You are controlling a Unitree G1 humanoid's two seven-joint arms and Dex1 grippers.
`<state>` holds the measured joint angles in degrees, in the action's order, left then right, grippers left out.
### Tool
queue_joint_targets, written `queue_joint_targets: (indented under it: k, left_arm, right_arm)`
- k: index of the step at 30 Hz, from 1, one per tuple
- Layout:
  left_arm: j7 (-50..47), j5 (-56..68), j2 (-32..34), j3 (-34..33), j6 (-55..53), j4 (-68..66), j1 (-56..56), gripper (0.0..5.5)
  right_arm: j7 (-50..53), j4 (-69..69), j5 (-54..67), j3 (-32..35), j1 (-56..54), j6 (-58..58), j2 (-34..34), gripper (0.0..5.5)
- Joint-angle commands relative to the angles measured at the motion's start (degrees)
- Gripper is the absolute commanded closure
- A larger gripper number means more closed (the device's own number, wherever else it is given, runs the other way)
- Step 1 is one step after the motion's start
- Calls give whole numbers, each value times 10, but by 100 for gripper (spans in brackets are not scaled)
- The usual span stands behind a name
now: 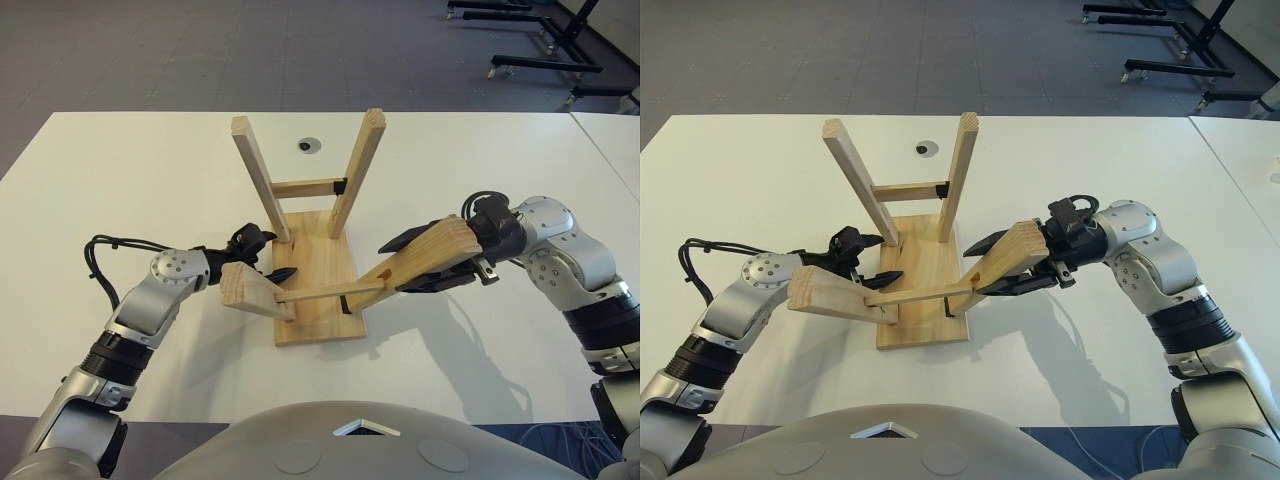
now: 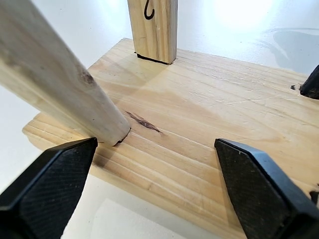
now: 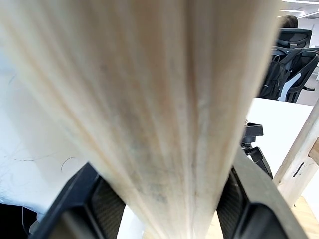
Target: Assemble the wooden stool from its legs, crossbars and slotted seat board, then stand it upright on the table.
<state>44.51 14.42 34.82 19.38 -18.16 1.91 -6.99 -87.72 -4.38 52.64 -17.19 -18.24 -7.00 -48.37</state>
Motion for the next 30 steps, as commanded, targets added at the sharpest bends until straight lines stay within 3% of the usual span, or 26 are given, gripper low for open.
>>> queue_joint_targets:
  k: [1,6,12,18,23,27,30]
  left_arm:
    - [-10,-62,7,40,-39,-44,38,118]
    - [-20,-57,2,31,-40,-41,40,118]
    - [-31,-47,-1,16,-48,-31,46,118]
    - [-27,-49,-4,16,-46,-43,34,118]
    - [-26,-49,-5,16,-41,-48,33,118]
    - [-28,-50,-7,16,-38,-51,37,118]
    - [-26,-52,-6,16,-36,-55,35,118]
  right_arm:
    - [-35,-23,-6,-27,22,-78,25,335]
    - [-46,55,-21,-12,50,-27,42,335]
    - [-48,94,26,-139,132,158,-85,335]
    - [-48,106,31,-194,59,174,-43,335]
    - [-46,118,39,-127,39,140,-1,335]
    - [65,-161,109,-36,118,37,-85,335]
    - [100,-203,125,-10,98,-18,-75,335]
